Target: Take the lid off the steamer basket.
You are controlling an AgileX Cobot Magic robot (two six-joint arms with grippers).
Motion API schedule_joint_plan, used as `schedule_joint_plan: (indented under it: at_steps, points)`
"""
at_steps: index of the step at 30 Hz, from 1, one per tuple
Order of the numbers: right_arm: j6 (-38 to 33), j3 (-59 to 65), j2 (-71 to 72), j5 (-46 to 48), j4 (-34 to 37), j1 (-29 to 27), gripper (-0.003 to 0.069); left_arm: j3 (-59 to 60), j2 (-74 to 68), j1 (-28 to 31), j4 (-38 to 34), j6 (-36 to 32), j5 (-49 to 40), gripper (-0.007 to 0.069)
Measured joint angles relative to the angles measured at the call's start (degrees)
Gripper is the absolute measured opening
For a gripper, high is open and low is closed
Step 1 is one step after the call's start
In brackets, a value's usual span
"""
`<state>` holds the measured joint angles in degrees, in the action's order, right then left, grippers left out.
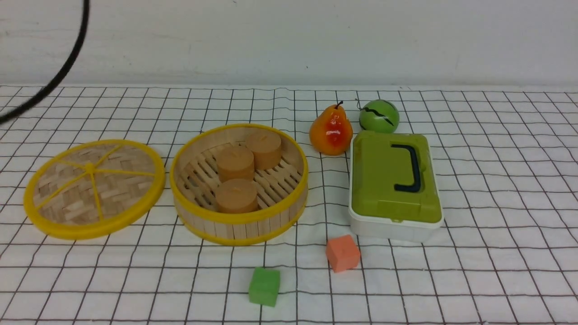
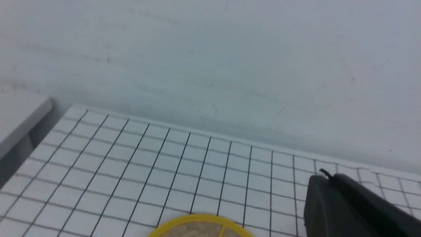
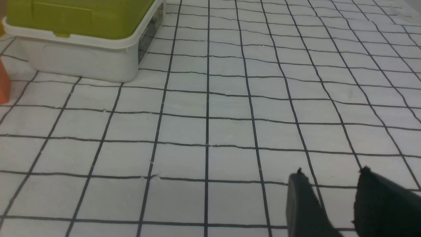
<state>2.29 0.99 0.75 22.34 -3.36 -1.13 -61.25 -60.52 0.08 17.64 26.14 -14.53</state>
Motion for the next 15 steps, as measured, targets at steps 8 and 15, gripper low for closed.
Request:
schedule_joint_plan:
  at_steps: [8, 15]
  points:
    - [0.0, 0.0, 0.0, 0.0, 0.0, 0.0, 0.0239, 24.6, 20.5, 0.0, -7.1, 0.8, 4.4, -0.0013]
    - [0.0, 0.0, 0.0, 0.0, 0.0, 0.0, 0.0239, 37.1, 38.5, 0.0, -16.1, 1.7, 4.3, -0.0013]
